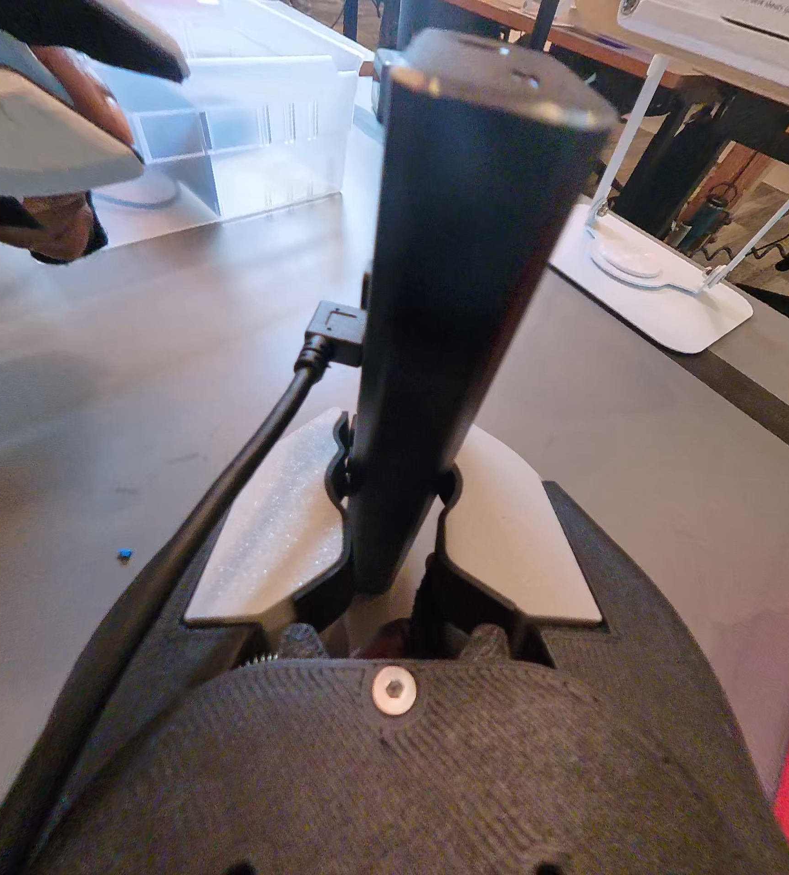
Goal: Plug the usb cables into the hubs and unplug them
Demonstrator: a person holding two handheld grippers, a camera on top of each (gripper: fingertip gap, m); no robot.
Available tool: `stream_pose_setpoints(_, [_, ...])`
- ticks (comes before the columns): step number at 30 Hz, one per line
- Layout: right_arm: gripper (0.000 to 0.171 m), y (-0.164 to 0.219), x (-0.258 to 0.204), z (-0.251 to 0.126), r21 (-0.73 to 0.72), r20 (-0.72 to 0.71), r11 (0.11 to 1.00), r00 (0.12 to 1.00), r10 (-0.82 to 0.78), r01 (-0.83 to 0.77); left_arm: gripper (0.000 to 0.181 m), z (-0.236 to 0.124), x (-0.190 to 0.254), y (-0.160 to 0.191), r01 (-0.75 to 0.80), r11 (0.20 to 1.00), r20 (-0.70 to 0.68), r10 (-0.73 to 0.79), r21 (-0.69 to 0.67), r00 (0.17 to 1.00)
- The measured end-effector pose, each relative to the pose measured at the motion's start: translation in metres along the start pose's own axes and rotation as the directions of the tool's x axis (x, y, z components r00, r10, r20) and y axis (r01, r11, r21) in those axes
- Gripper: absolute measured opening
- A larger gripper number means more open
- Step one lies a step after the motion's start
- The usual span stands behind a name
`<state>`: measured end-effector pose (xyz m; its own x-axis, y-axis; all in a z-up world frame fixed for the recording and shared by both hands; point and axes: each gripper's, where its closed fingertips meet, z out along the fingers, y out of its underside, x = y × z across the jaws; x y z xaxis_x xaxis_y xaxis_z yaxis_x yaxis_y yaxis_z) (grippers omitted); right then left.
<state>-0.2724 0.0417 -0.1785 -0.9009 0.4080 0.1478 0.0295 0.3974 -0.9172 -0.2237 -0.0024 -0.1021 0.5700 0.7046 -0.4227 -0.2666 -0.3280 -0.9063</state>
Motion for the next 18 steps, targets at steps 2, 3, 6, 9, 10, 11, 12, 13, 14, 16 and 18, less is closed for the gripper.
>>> stream_pose_setpoints(2, [0.041, 0.002, 0.001, -0.001, -0.021, -0.007, 0.999, 1.0, -0.029, 0.029, 0.028, -0.001, 0.001, -0.001, 0.023, 1.0, -0.013, -0.023, 0.007, 1.0])
stream_pose_setpoints(3, [0.041, 0.002, 0.003, -0.002, -0.026, -0.015, 0.999, 0.999, -0.042, 0.042, 0.029, -0.001, 0.001, -0.001, 0.034, 0.999, -0.016, -0.034, 0.009, 0.999])
stream_pose_setpoints(6, [0.045, 0.003, 0.003, -0.003, -0.041, -0.015, 0.998, 0.998, -0.058, 0.057, 0.031, -0.001, 0.0, -0.001, 0.039, 0.999, -0.015, -0.039, 0.007, 0.999])
stream_pose_setpoints(9, [0.058, 0.007, 0.003, -0.004, -0.08, -0.009, 0.994, 0.997, -0.077, 0.076, 0.031, -0.002, -0.001, -0.001, 0.036, 0.999, -0.01, -0.036, 0.009, 0.999])
stream_pose_setpoints(10, [0.065, 0.011, 0.004, -0.005, -0.114, -0.011, 0.989, 0.996, -0.094, 0.092, 0.031, -0.002, -0.002, 0.0, 0.038, 0.999, -0.009, -0.038, 0.008, 0.999])
stream_pose_setpoints(11, [0.071, 0.014, 0.007, -0.006, -0.144, -0.021, 0.984, 0.994, -0.111, 0.107, 0.031, -0.002, -0.002, 0.0, 0.041, 0.999, -0.008, -0.041, 0.008, 0.999])
stream_pose_setpoints(12, [0.076, 0.016, 0.01, -0.008, -0.166, -0.032, 0.979, 0.991, -0.127, 0.12, 0.031, -0.002, -0.002, 0.0, 0.042, 0.999, -0.008, -0.042, 0.008, 0.999])
stream_pose_setpoints(13, [0.079, 0.016, 0.014, -0.011, -0.182, -0.05, 0.974, 0.988, -0.144, 0.133, 0.031, -0.002, -0.002, 0.0, 0.042, 0.999, -0.006, -0.042, 0.007, 0.999])
stream_pose_setpoints(14, [0.082, 0.017, 0.018, -0.013, -0.198, -0.073, 0.968, 0.983, -0.17, 0.153, 0.031, -0.002, -0.003, 0.001, 0.04, 0.999, -0.003, -0.04, 0.004, 0.999])
stream_pose_setpoints(16, [0.088, 0.017, 0.023, -0.018, -0.231, -0.103, 0.952, 0.968, -0.228, 0.2, 0.031, -0.002, -0.004, 0.002, 0.037, 0.999, 0.004, -0.037, -0.002, 0.999])
stream_pose_setpoints(18, [0.093, 0.017, 0.023, -0.022, -0.261, -0.112, 0.938, 0.957, -0.266, 0.23, 0.031, -0.001, -0.004, 0.003, 0.037, 0.999, 0.005, -0.037, -0.005, 0.999])
